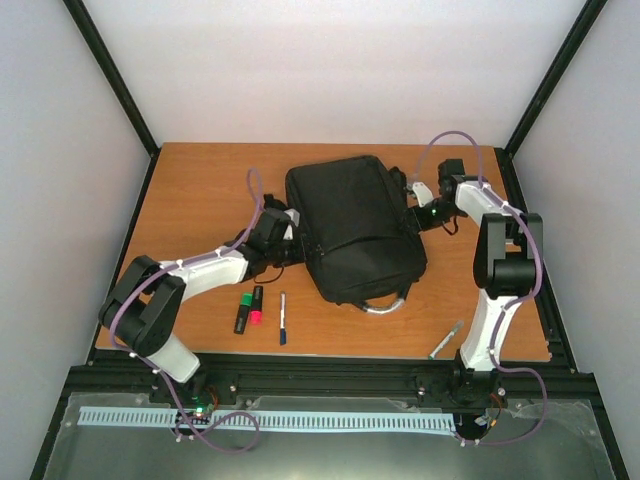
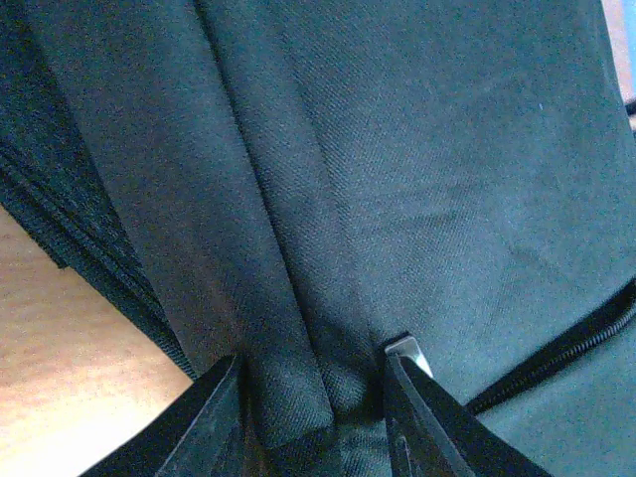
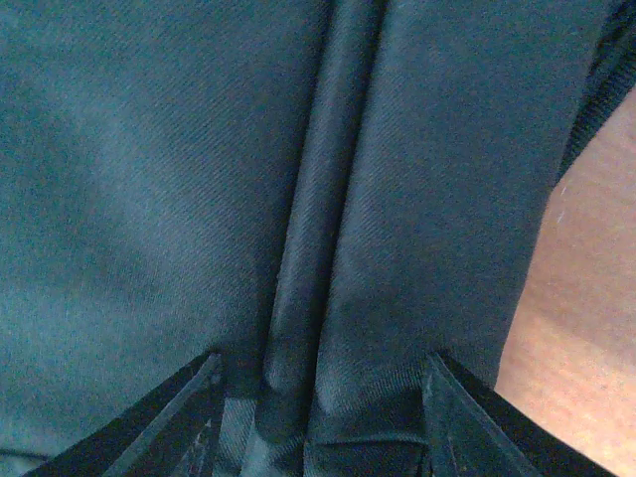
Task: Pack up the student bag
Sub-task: Adjust the student bag at the center of the board, then pick up the stationery from the center of the board, then place the stationery in the student bag.
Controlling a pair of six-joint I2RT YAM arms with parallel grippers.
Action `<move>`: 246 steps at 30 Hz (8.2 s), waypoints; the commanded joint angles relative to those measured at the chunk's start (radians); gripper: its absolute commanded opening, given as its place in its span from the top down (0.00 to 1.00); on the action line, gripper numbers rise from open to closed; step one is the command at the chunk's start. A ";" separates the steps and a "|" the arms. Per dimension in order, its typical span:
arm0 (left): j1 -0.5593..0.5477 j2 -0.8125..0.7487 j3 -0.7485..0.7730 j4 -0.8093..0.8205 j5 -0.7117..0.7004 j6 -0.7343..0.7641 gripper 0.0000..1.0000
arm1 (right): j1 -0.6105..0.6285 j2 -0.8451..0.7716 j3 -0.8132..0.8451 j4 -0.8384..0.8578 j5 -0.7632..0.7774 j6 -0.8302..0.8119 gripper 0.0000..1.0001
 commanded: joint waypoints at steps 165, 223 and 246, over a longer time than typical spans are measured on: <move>-0.053 -0.147 0.128 -0.195 -0.092 0.381 0.24 | 0.259 -0.224 -0.107 -0.161 0.253 0.005 0.62; -0.381 0.343 0.441 0.159 -0.646 1.264 0.86 | 0.087 -0.092 -0.103 -0.153 -0.259 0.122 0.93; -0.374 0.159 0.352 0.117 -0.493 1.031 0.99 | 0.050 -0.357 -0.261 -0.048 -0.227 0.007 0.63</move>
